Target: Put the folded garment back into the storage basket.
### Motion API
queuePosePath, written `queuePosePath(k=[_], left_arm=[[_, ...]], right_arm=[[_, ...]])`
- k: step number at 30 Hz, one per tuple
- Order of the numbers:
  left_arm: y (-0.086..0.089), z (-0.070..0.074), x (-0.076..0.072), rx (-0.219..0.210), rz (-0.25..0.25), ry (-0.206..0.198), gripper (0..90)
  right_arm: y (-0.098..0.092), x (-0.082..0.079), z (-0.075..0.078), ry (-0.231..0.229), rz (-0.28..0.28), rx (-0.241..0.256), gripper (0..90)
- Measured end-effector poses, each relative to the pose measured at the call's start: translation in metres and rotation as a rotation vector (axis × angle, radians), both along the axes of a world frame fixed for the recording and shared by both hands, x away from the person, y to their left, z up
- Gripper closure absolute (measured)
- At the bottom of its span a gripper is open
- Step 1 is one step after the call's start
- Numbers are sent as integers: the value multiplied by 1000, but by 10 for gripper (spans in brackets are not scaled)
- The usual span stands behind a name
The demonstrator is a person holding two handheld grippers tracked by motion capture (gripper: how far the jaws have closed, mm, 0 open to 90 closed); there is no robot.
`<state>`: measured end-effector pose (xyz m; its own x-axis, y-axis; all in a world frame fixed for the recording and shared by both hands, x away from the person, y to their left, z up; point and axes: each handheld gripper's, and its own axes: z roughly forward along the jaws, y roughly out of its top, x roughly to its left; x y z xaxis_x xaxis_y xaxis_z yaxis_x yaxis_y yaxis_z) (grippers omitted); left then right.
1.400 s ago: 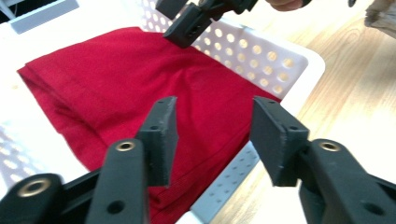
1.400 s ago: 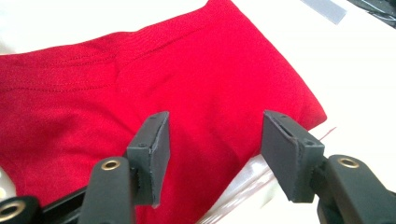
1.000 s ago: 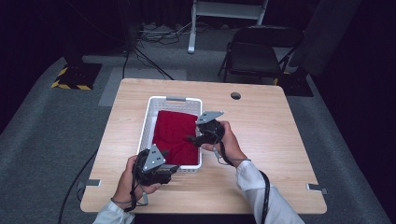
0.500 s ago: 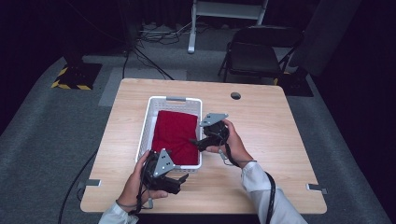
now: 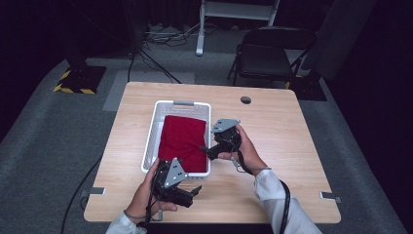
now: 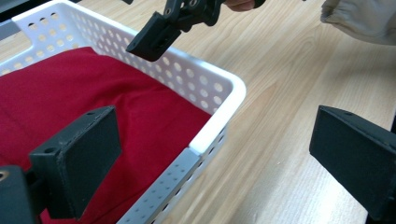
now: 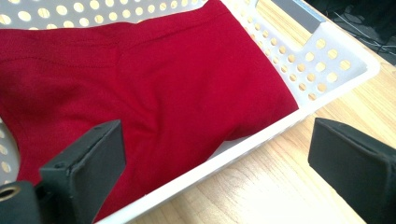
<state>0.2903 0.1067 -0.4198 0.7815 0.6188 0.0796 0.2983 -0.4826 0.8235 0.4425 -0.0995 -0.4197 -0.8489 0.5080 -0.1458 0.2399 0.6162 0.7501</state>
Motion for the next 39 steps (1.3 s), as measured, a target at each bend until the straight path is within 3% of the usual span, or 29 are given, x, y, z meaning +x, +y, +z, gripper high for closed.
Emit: queuePosePath(k=[10, 26, 39], left_arm=[[-12, 3, -10, 8, -33, -32, 22], [-26, 3, -19, 30, -67, -45, 22], [-33, 3, -25, 33, -106, -53, 21]], right_arm=[[-7, -7, 8, -24, 3, -33, 45], [-23, -19, 16, -55, 7, -84, 47], [-39, -31, 18, -75, 1, -97, 48]])
